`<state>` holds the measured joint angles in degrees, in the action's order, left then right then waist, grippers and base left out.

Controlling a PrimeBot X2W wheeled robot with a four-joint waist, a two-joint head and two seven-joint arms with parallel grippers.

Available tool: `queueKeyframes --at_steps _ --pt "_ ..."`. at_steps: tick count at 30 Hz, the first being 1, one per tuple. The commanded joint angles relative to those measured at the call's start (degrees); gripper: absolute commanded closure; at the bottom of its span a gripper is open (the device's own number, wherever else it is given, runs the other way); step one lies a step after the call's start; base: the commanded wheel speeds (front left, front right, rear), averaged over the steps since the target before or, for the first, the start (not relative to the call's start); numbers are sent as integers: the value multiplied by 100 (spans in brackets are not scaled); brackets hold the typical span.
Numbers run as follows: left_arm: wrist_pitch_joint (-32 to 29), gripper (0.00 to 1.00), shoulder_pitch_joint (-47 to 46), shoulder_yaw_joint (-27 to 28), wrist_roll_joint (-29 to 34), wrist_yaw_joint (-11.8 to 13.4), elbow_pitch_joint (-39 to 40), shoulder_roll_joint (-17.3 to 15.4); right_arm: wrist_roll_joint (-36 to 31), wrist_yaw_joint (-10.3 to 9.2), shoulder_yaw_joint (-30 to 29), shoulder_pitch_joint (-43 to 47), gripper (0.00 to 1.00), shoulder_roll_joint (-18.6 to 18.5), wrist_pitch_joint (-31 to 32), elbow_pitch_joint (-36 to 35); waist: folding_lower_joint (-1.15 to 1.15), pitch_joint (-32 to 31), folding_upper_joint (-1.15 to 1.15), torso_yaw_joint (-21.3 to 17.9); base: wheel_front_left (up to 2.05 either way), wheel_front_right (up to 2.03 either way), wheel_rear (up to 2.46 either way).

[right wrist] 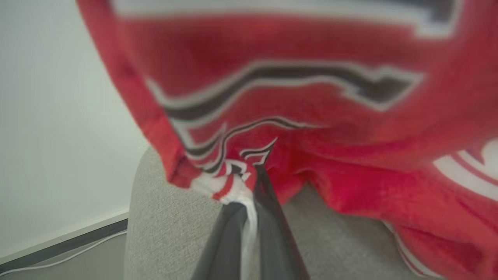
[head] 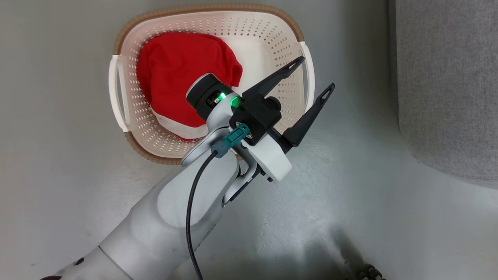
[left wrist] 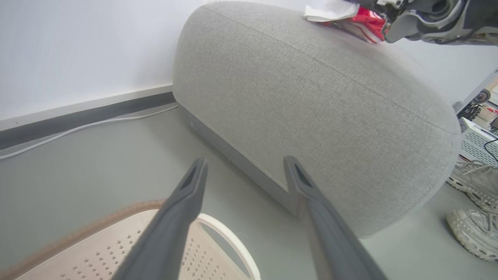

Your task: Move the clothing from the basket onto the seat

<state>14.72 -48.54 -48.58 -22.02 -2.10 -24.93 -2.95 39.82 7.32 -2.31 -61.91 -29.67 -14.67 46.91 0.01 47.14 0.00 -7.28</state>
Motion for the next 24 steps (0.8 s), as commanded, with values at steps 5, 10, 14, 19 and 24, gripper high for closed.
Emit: queueKeyframes --at_steps 5,10,14,19,24 --pt "28 0 263 233 -142 41 273 7 734 17 590 689 0 -457 -33 -300 -1 -336 0 135 0 0 0" --pt "28 0 448 397 -171 35 339 7 928 17 787 1094 0 -518 -33 -451 -1 -658 0 214 0 0 0" --pt "28 0 646 583 -176 31 363 7 946 17 847 1448 0 -482 -33 -621 -1 -948 0 274 0 0 0" --pt "28 0 897 813 -160 15 352 7 880 17 926 1814 0 -344 -33 -782 -1 -1292 0 315 0 0 0" --pt "28 0 1280 1167 -134 -14 297 7 731 17 1069 2253 0 -151 -33 -912 -1 -1782 0 361 0 0 0"
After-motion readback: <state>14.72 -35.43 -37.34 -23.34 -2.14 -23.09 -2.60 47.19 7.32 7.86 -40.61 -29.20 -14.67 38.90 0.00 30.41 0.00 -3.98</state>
